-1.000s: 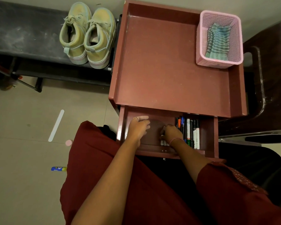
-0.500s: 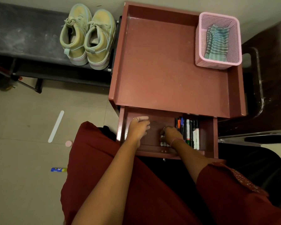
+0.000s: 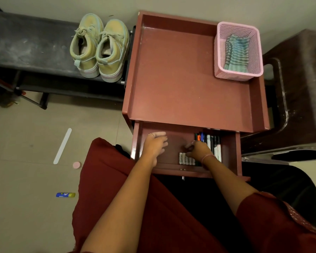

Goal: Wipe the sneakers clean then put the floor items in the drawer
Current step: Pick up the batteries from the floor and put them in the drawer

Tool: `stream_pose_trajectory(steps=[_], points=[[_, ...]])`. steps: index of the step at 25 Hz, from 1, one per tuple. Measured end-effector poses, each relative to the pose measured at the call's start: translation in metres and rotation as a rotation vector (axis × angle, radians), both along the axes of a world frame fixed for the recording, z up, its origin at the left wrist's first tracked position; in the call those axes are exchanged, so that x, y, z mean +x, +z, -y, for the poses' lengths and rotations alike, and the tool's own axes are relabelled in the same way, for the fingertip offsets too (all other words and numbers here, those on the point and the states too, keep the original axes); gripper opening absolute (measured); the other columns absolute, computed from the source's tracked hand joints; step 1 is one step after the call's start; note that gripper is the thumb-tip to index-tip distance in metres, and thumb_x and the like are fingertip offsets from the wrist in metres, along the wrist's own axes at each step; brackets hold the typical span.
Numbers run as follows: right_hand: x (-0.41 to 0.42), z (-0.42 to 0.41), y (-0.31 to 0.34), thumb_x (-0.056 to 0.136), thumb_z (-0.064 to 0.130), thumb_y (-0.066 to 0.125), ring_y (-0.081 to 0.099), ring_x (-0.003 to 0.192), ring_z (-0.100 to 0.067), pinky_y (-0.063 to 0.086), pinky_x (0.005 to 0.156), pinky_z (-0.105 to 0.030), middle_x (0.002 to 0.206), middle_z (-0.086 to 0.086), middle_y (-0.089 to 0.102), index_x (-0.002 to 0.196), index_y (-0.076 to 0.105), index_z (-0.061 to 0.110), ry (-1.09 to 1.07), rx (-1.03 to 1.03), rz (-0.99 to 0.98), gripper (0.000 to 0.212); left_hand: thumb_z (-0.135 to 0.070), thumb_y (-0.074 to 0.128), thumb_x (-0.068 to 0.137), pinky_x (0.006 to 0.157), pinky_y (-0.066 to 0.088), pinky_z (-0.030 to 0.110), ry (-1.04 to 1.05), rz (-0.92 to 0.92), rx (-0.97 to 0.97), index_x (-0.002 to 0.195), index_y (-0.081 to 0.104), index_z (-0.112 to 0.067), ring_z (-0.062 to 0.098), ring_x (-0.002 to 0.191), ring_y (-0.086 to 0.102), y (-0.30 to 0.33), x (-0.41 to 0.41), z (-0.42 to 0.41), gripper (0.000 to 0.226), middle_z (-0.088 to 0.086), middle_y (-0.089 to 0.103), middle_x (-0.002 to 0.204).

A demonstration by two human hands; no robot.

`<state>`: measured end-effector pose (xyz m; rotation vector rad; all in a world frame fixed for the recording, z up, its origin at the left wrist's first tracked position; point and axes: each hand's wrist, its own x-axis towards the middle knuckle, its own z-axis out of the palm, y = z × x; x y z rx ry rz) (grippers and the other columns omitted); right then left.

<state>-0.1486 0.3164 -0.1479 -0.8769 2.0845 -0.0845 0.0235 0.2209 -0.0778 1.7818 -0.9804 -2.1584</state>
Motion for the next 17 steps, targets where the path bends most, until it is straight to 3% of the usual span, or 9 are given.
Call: stream_pose_trajectory(steps=[3, 7, 10, 12, 14, 17], points=[[-0.006, 0.004, 0.019, 0.082, 0.003, 0.064, 0.057, 0.082, -0.013, 0.048, 0.087, -0.026, 0.094, -0.006, 0.069, 0.098, 0.068, 0.012, 0.029, -0.032, 0.003, 0.019, -0.010, 0.056, 0.094, 0.076, 0.049, 0.024, 0.046, -0.014, 0.006, 0.112, 0.061, -0.016, 0.014, 0.099, 0.064, 0.003, 0.003, 0.001, 0.020, 0.002, 0.066, 0.110], [0.000, 0.014, 0.050, 0.081, 0.001, 0.048, 0.057, 0.073, -0.008, 0.046, 0.076, -0.016, 0.082, 0.006, 0.065, 0.090, 0.072, 0.015, 0.039, -0.172, -0.054, 0.029, -0.008, 0.055, 0.094, 0.076, 0.050, 0.021, 0.086, -0.043, 0.013, 0.118, 0.060, -0.013, 0.014, 0.098, 0.064, 0.015, 0.010, 0.002, 0.025, 0.003, 0.066, 0.108], [0.010, 0.025, 0.076, 0.081, 0.005, 0.054, 0.057, 0.066, -0.005, 0.046, 0.065, -0.011, 0.074, 0.012, 0.064, 0.091, 0.071, 0.020, 0.044, -0.242, -0.018, 0.025, -0.008, 0.055, 0.094, 0.073, 0.051, 0.020, 0.135, -0.085, 0.004, 0.119, 0.059, -0.012, 0.012, 0.095, 0.065, 0.029, 0.019, 0.005, 0.025, 0.005, 0.065, 0.109], [0.022, 0.036, 0.093, 0.083, 0.006, 0.058, 0.057, 0.069, -0.009, 0.046, 0.067, -0.016, 0.071, 0.014, 0.060, 0.094, 0.070, 0.017, 0.059, -0.295, 0.018, 0.020, -0.007, 0.055, 0.095, 0.074, 0.051, 0.021, 0.183, -0.131, -0.003, 0.119, 0.058, -0.011, 0.013, 0.094, 0.066, 0.041, 0.028, 0.010, 0.025, 0.005, 0.065, 0.108], [0.039, 0.049, 0.112, 0.085, 0.005, 0.058, 0.055, 0.071, -0.006, 0.042, 0.067, -0.012, 0.071, 0.016, 0.057, 0.097, 0.070, 0.011, 0.095, -0.359, 0.053, 0.017, -0.007, 0.053, 0.095, 0.075, 0.051, 0.022, 0.250, -0.196, -0.024, 0.119, 0.058, -0.010, 0.012, 0.091, 0.066, 0.058, 0.042, 0.015, 0.024, 0.005, 0.065, 0.105], [0.073, 0.072, 0.139, 0.085, 0.006, 0.062, 0.052, 0.063, 0.000, 0.039, 0.062, -0.004, 0.068, 0.004, 0.057, 0.097, 0.070, 0.009, 0.142, -0.458, 0.116, 0.015, -0.007, 0.053, 0.096, 0.078, 0.051, 0.022, 0.362, -0.262, -0.094, 0.115, 0.059, -0.011, 0.013, 0.092, 0.066, 0.083, 0.071, 0.028, 0.021, 0.004, 0.066, 0.100]])
